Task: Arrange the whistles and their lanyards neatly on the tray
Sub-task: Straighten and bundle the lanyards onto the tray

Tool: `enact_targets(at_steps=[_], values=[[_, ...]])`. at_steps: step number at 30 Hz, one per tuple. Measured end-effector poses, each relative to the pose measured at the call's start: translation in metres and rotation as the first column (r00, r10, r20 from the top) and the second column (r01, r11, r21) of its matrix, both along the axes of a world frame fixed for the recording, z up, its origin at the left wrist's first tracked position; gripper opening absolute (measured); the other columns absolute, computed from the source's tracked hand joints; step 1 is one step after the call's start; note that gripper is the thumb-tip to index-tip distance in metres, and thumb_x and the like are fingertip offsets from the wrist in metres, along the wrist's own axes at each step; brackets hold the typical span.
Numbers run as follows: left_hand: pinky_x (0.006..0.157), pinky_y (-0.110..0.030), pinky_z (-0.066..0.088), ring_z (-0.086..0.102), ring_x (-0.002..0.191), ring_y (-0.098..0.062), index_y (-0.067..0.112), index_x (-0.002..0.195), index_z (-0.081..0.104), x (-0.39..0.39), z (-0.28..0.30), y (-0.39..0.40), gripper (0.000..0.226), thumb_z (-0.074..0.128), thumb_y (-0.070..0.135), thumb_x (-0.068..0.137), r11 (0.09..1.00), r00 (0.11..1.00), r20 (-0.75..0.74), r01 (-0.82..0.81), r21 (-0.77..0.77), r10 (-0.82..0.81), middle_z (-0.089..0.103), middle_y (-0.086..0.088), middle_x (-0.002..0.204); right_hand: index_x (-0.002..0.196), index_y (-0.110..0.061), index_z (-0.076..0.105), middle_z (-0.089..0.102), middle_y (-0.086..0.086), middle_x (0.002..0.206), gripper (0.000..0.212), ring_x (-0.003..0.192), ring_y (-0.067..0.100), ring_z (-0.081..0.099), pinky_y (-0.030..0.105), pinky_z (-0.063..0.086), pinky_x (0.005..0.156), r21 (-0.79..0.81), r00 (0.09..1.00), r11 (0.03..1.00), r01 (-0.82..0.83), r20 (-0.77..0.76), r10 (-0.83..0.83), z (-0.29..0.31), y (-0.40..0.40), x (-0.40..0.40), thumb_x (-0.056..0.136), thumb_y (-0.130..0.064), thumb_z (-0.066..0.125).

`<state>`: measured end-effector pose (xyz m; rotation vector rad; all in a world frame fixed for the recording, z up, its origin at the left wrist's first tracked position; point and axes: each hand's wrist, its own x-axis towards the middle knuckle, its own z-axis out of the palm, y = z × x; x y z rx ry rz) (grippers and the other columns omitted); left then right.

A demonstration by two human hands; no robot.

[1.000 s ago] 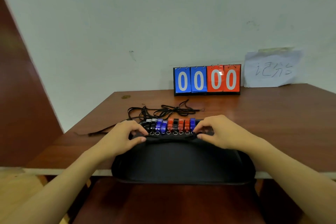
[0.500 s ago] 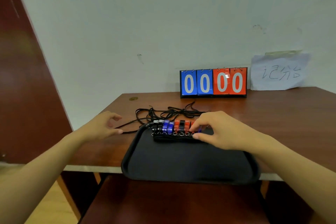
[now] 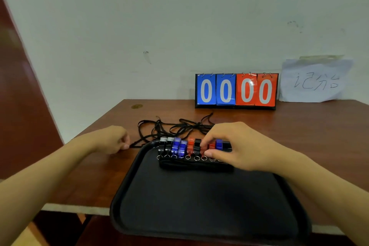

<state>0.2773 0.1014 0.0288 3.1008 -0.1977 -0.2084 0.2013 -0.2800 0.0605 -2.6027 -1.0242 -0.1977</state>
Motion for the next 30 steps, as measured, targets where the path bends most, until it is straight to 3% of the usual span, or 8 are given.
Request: enact_targets(at_steps=[3,5,8,11,15,21,25,30], values=[[0.088,-0.026,0.050,0.065,0.095,-0.003,0.031,0.092,0.064,0.004,0.015,-0.003,0.011,0.060,0.026,0.102,0.987,0.989,0.147,0.037,-0.158,-0.013,0.072,0.008,0.105,0.118,-0.041,0.066,0.066,-0.022,0.114,0.026,0.107,-0.006,0.060,0.015,0.053,0.090,0.062,1.000,0.998,-0.009,0.013,0.008,0.002,-0.003,0.010,0.092,-0.044,0.068],[0.092,-0.028,0.051,0.067,0.096,-0.005,0.026,0.097,0.068,0.003,0.034,-0.014,0.005,0.064,0.026,0.101,0.908,0.972,0.234,0.096,-0.407,0.002,0.074,0.008,0.104,0.117,-0.040,0.067,0.068,-0.021,0.113,0.025,0.107,-0.006,0.060,0.013,0.052,0.091,0.101,1.000,0.995,0.000,0.030,-0.003,0.003,-0.005,0.019,0.092,-0.044,0.069],[0.070,-0.022,0.053,0.069,0.079,-0.009,0.016,0.112,0.069,-0.004,0.069,-0.044,0.015,0.069,0.017,0.097,0.543,0.992,0.124,0.105,-0.833,-0.002,0.077,-0.002,0.095,0.118,-0.037,0.069,0.070,-0.021,0.114,0.027,0.108,-0.007,0.061,0.010,0.050,0.091,0.161,0.999,0.987,0.012,0.028,-0.017,0.005,-0.006,0.034,0.092,-0.043,0.068],[0.066,-0.021,0.058,0.074,0.080,-0.015,0.008,0.119,0.066,-0.007,0.093,-0.082,0.030,0.071,0.012,0.089,0.174,0.991,0.030,0.053,-0.983,-0.129,0.078,-0.009,0.095,0.120,-0.037,0.069,0.070,-0.023,0.114,0.028,0.109,-0.011,0.062,0.004,0.047,0.090,0.241,1.000,0.970,0.014,-0.031,-0.007,0.009,-0.004,0.046,0.092,-0.042,0.067],[0.071,-0.023,0.061,0.076,0.080,-0.017,0.008,0.107,0.068,-0.004,0.095,-0.128,0.026,0.071,0.011,0.081,-0.038,0.972,0.005,-0.004,-0.999,-0.236,0.078,-0.009,0.094,0.129,-0.038,0.064,0.070,-0.022,0.119,0.036,0.111,-0.010,0.063,0.010,0.050,0.094,0.324,0.989,0.946,0.032,-0.147,0.017,0.015,0.000,0.052,0.094,-0.047,0.063],[0.070,-0.024,0.062,0.073,0.073,-0.017,0.008,0.099,0.070,0.004,0.068,-0.156,0.017,0.068,0.008,0.082,-0.160,0.933,-0.044,-0.108,-0.981,-0.358,0.074,-0.008,0.085,0.106,-0.033,0.056,0.069,-0.008,0.084,0.030,0.078,0.007,0.065,0.023,0.055,0.074,0.427,0.990,0.893,0.141,-0.063,-0.127,0.005,0.000,0.060,0.087,-0.051,0.070],[0.069,-0.024,0.062,0.073,0.072,-0.017,0.007,0.104,0.068,0.012,0.055,-0.160,0.023,0.067,0.005,0.082,-0.147,0.914,-0.048,-0.116,-0.982,-0.402,0.073,-0.008,0.083,0.097,-0.033,0.062,0.066,-0.004,0.075,0.019,0.066,0.004,0.058,0.020,0.048,0.062,0.293,0.991,0.948,0.126,0.008,-0.134,-0.002,-0.002,0.065,0.090,-0.049,0.067],[0.058,-0.020,0.055,0.059,0.060,-0.009,0.010,0.105,0.072,0.028,0.054,-0.151,0.022,0.069,0.007,0.083,-0.093,0.906,-0.040,-0.087,-0.992,-0.422,0.069,-0.004,0.082,0.083,-0.035,0.064,0.063,-0.011,0.085,0.024,0.083,0.007,0.060,0.021,0.048,0.074,0.262,0.992,0.958,0.118,0.012,-0.125,-0.008,-0.017,0.070,0.093,-0.052,0.050]])
